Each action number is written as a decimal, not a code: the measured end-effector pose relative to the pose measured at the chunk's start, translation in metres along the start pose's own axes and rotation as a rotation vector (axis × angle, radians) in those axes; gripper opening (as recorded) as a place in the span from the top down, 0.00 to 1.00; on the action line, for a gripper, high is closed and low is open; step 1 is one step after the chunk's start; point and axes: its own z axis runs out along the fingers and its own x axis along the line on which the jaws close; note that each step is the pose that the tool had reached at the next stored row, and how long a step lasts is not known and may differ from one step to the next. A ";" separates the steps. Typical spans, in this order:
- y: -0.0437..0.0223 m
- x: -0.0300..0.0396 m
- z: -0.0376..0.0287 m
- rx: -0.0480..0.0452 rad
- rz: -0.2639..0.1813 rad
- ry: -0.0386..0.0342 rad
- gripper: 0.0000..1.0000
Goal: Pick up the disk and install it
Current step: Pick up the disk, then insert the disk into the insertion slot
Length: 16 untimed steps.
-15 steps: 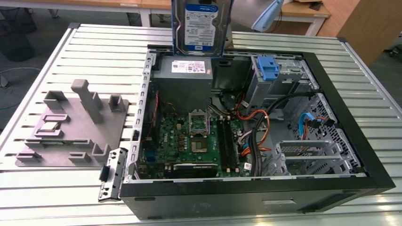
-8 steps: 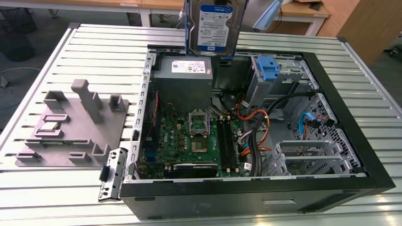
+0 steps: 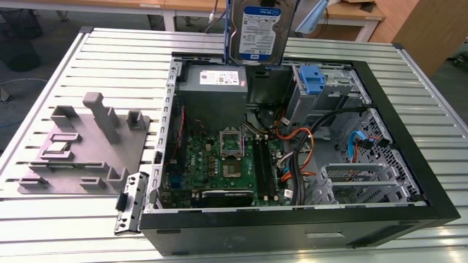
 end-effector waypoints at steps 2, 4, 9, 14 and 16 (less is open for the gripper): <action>0.0000 0.0000 0.0000 0.0000 0.000 0.0001 0.65; -0.0001 0.0003 0.0000 0.0000 0.000 0.0000 0.65; -0.0008 0.0084 -0.0004 0.0000 0.000 0.0000 0.65; -0.0021 0.0191 -0.0009 0.0000 0.000 0.0000 0.65; -0.0028 0.0243 -0.0012 -0.0001 0.000 0.0002 0.65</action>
